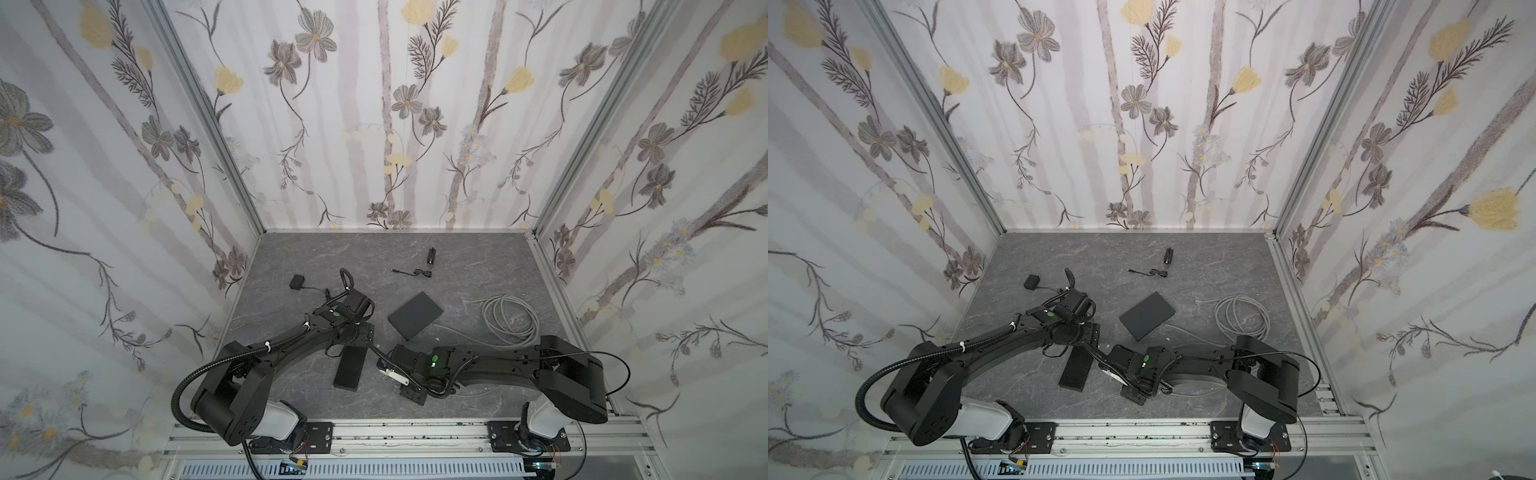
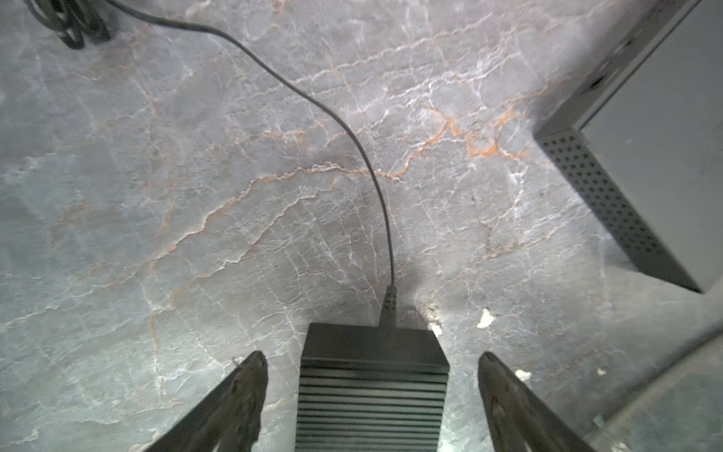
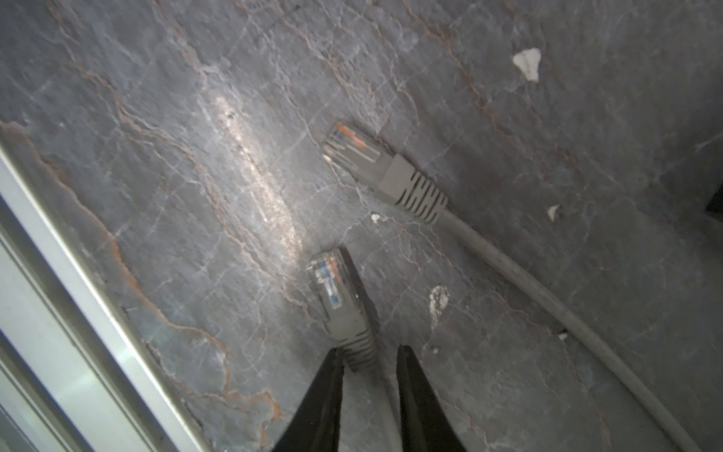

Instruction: Insert the plug into the switch port

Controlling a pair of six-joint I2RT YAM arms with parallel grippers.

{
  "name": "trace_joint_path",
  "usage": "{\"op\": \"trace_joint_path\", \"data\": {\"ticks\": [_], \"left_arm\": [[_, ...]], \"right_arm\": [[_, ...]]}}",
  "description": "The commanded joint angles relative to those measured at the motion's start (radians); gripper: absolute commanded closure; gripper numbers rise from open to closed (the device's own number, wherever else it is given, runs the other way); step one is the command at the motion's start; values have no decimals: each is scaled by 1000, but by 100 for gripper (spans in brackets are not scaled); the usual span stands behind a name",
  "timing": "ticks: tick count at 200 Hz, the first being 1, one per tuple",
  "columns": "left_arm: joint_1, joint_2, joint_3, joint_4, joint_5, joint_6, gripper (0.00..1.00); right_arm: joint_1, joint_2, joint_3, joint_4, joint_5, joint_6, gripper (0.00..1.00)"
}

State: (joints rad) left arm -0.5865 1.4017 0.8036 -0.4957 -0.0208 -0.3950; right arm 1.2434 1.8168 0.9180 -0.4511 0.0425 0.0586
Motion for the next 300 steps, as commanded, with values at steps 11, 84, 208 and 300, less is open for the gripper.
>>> {"op": "trace_joint_path", "data": {"ticks": [11, 84, 208, 300], "left_arm": [[52, -100, -30, 27, 52, -72, 14], [139, -451, -245, 50, 199, -268, 13], [137, -475, -414, 120, 198, -304, 22], [134, -449, -425, 120, 194, -304, 29]], "right_arm": [[8, 17, 6, 15, -23, -7, 75], [40, 10, 6, 73, -35, 19, 86], [39, 165, 197, 176, -126, -26, 100], [8, 214, 231, 209, -145, -63, 100]]}}
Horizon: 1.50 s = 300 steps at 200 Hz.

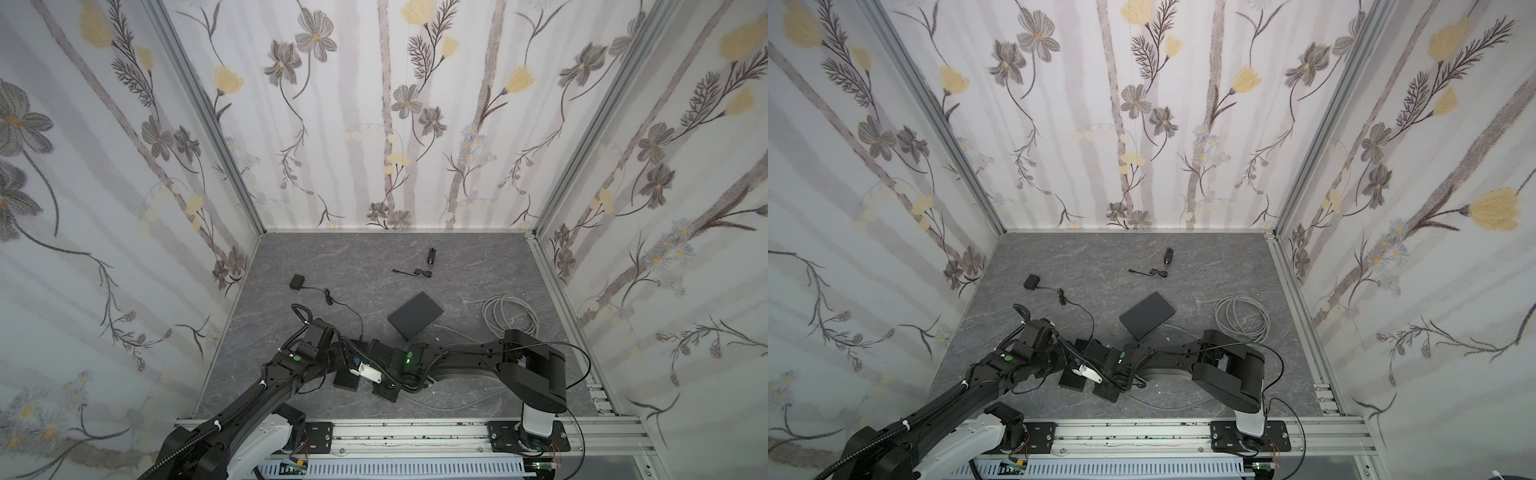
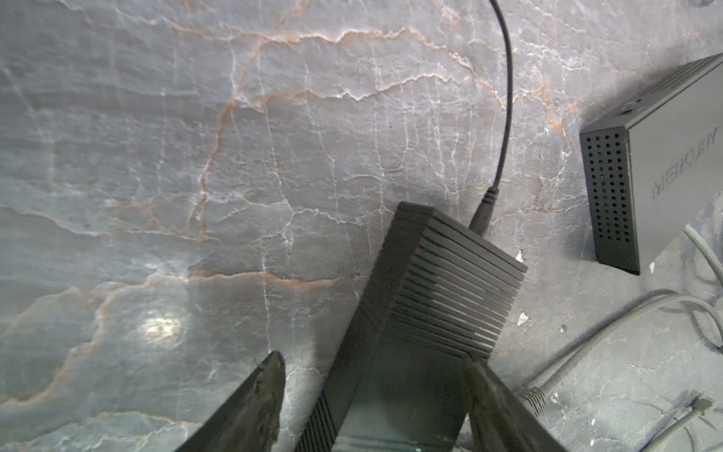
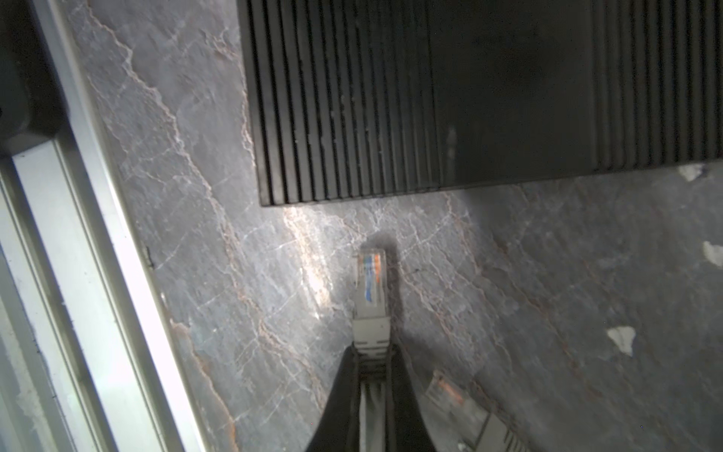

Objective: Insert the plug into the switch port
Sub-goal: 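Push the ethernet plug into a box port with right gripper while left holds box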

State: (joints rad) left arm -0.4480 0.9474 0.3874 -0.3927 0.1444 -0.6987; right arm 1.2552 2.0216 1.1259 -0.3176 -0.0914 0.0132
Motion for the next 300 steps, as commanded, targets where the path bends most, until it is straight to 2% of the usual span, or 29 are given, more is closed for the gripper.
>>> {"op": "trace_joint_path", "data": {"ticks": [1, 97, 155, 190, 212, 244, 277, 300], "left_arm": [[-6, 5, -10, 18, 29, -1, 29], [-12, 10, -39, 53, 49, -18, 32], [-15, -6, -42, 63, 53, -31, 32], [-11, -35, -44, 48, 20, -46, 30], [20, -56, -43, 18, 3, -40, 30], [103, -119, -87, 64, 110, -28, 35], [129, -140, -101, 100, 155, -36, 44], [132, -115, -104, 106, 168, -36, 45]], "right_arm": [[-4, 10, 25, 74, -11, -17, 100], [-5, 39, 94, 72, -21, -21, 100], [-4, 60, 138, 77, -21, -22, 100], [-4, 54, 132, 92, -18, -19, 100], [-4, 45, 108, 103, -11, -15, 100], [-4, -8, 4, 170, 7, 4, 100], [-4, -77, -111, 261, 9, 16, 100], [-5, -101, -147, 282, 9, 17, 100]]}}
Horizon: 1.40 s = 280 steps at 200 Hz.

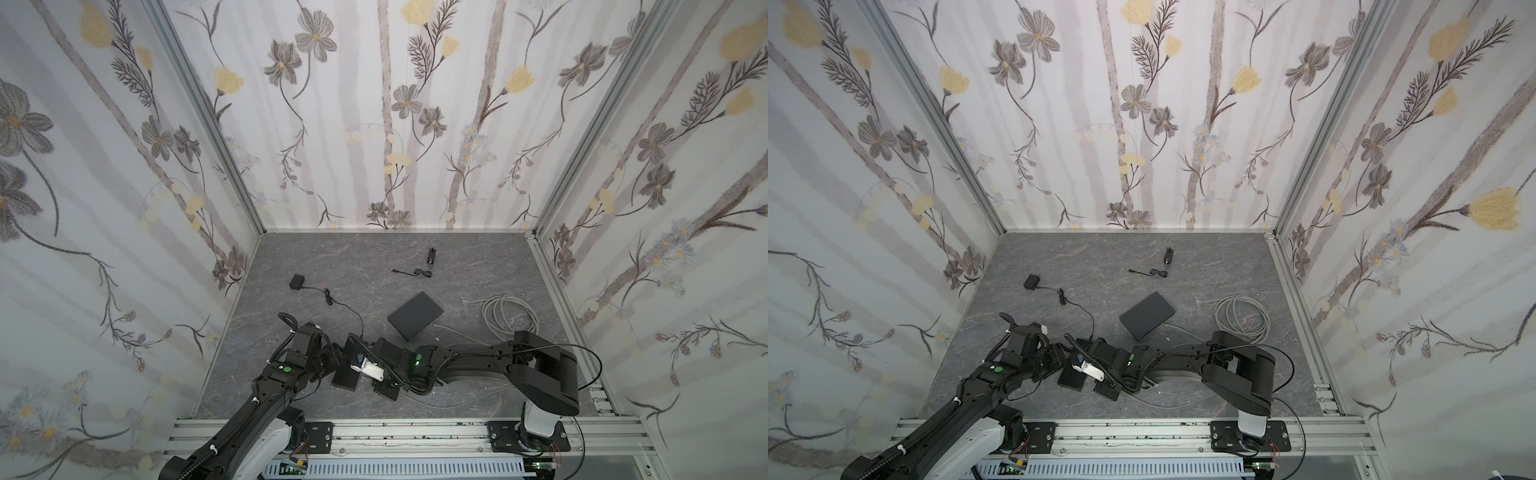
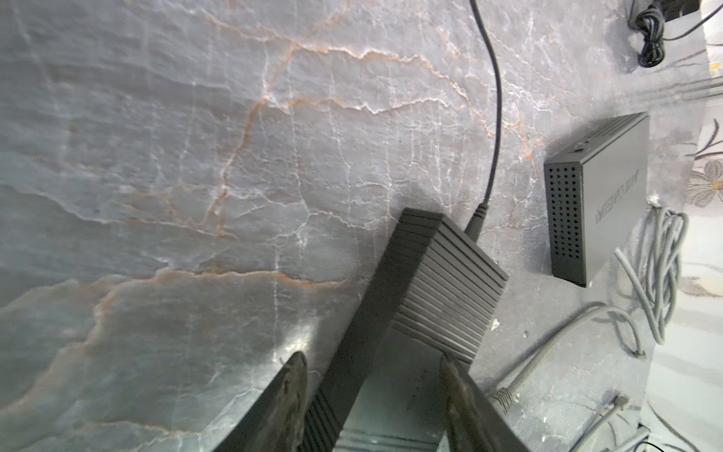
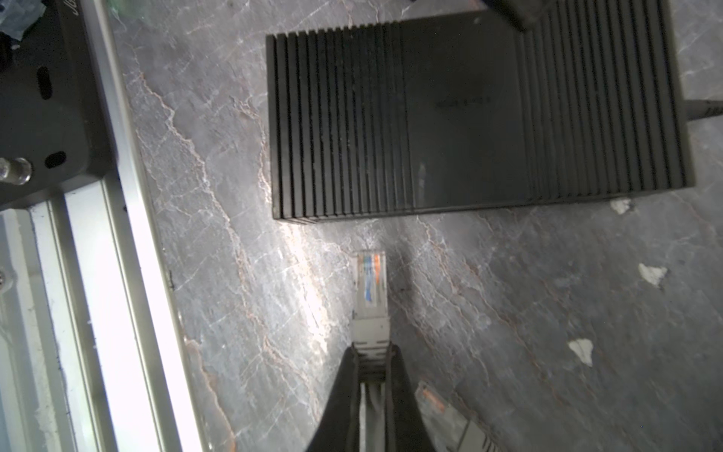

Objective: Insert the plug into the switch port
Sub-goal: 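Push the ethernet plug into a box port with right gripper while left holds box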

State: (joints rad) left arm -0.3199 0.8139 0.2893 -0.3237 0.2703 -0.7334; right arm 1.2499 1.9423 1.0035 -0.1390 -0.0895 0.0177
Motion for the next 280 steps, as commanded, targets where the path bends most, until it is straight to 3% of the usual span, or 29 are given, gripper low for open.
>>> {"op": "trace_joint_path", "data": {"ticks": [1, 93, 165, 280], "left_arm": [[5, 20, -7, 37, 43, -2, 45], [5, 38, -89, 127, 128, -77, 49], [10, 30, -114, 92, 93, -67, 49], [10, 22, -185, 130, 95, -123, 50]], "right_arm": [[0, -21, -25, 104, 7, 12, 100], [1, 59, 69, 34, -6, 12, 100], [4, -16, 7, -6, 48, 20, 100], [16, 53, 72, -35, 61, 9, 100]]}}
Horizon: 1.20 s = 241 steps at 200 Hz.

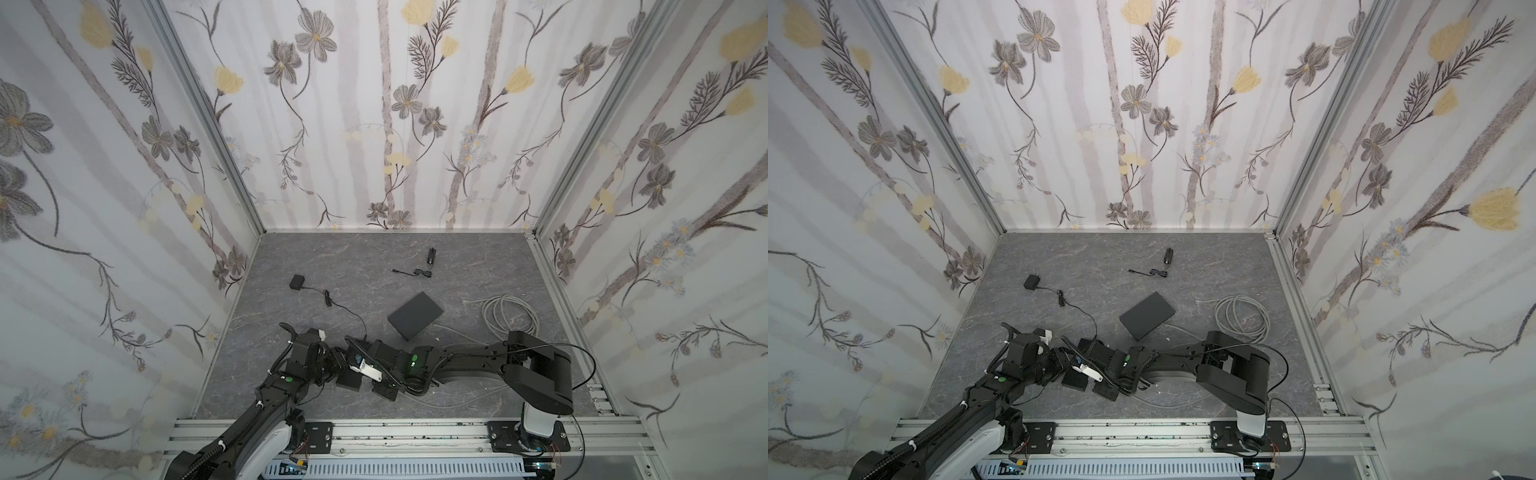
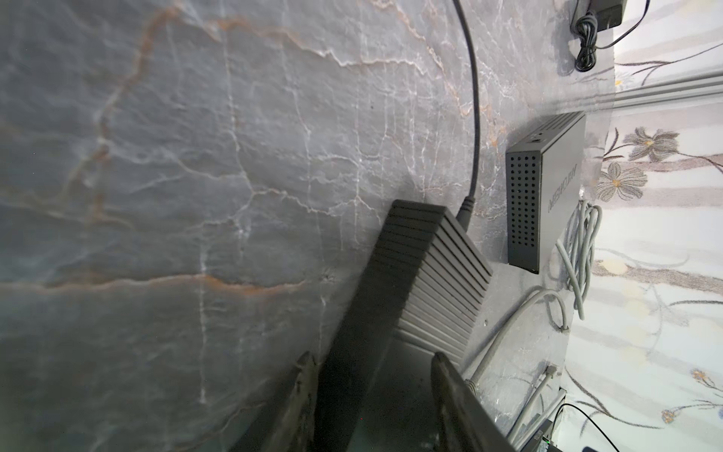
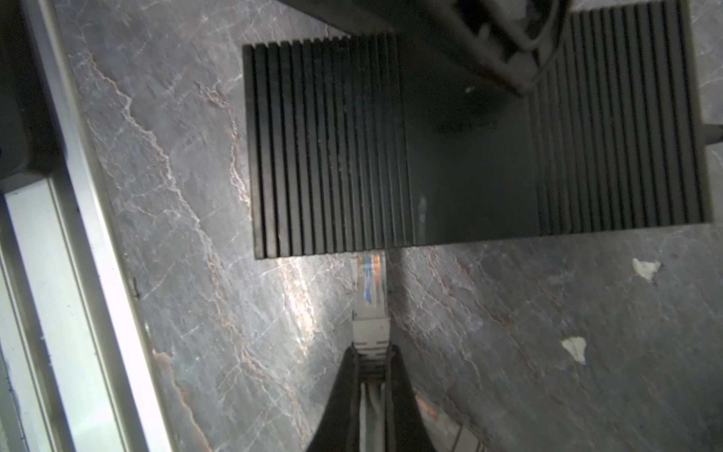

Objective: Insert the plug into the switch port
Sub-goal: 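Push the ethernet plug into a box port with right gripper while left holds box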

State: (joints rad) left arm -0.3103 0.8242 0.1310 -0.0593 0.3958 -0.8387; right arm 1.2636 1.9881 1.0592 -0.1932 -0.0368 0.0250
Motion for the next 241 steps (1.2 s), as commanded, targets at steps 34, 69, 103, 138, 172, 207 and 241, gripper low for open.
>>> {"op": "trace_joint_path", "data": {"ticks": [34, 69, 103, 138, 172, 207, 241], "left_arm": [[0, -17, -34, -162, -43, -22, 50], [0, -62, -43, -188, -50, -31, 50], [-1, -90, -49, -207, -45, -37, 50], [-10, -117, -65, -209, -33, -54, 55], [-36, -143, -76, -209, -34, -74, 56], [-69, -109, -79, -176, -40, -82, 57], [-112, -68, -83, -127, -62, -110, 58]], "right_arm": [[11, 29, 38, -2, 12, 0, 100], [24, 26, 47, -2, 23, 8, 100], [25, 17, 59, 6, 78, 32, 100], [25, 26, 90, 8, 110, 50, 100], [25, 47, 128, 16, 100, 43, 100], [23, 72, 164, 30, 68, -11, 100], [8, 95, 217, 16, 73, -21, 100]]}}
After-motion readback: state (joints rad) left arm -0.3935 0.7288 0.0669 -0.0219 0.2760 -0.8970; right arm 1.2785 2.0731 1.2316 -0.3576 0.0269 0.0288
